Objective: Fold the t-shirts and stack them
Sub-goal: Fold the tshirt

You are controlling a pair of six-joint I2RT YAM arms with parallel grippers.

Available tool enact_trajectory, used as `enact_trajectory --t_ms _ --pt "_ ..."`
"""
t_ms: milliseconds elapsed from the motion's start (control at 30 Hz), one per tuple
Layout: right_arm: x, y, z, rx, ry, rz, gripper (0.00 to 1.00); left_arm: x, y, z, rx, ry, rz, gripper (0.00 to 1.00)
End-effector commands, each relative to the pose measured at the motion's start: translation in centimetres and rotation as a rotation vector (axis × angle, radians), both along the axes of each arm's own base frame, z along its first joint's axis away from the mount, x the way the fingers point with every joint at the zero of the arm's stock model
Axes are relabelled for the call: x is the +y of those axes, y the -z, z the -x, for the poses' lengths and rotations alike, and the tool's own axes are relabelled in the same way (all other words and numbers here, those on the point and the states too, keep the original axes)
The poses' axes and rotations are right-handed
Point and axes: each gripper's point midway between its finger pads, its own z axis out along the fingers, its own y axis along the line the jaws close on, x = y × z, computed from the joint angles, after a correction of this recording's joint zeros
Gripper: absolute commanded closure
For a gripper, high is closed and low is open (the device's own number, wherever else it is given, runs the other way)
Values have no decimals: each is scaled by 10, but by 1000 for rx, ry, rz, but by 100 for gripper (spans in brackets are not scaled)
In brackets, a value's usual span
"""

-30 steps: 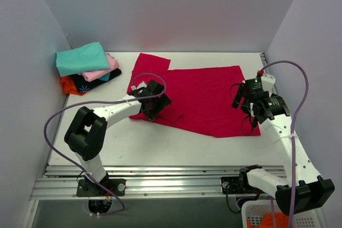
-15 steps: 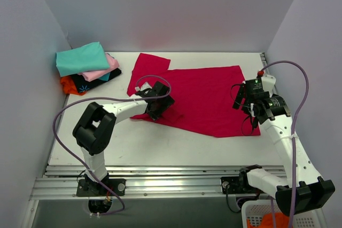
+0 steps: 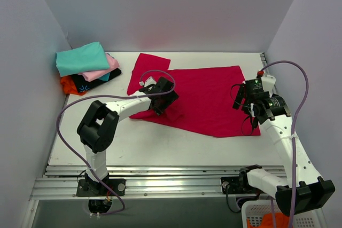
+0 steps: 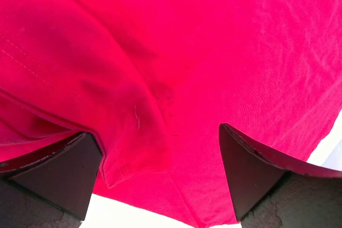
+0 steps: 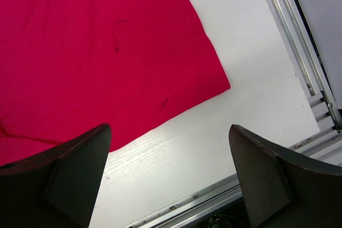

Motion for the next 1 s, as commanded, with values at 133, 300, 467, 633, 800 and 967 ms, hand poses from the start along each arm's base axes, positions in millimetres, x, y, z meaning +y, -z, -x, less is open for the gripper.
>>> enact_trajectory --t_ms 133,300,467,633,800,967 --pt "-6 -5 5 -5 13 32 12 -9 -13 -10 -49 16 6 10" --pt "-7 -5 6 -8 14 34 12 -9 -10 -8 -50 27 11 44" --pt "-7 -4 6 -14 13 34 12 -8 -8 -6 -37 29 12 94" --pt "-8 -5 7 -12 14 36 12 -9 -6 -4 -31 38 13 98" --pt "-8 -5 7 -14 16 35 12 -8 -16 -2 -38 55 15 98" --pt "-9 -8 7 -28 20 35 12 1 -58 14 -50 92 9 98"
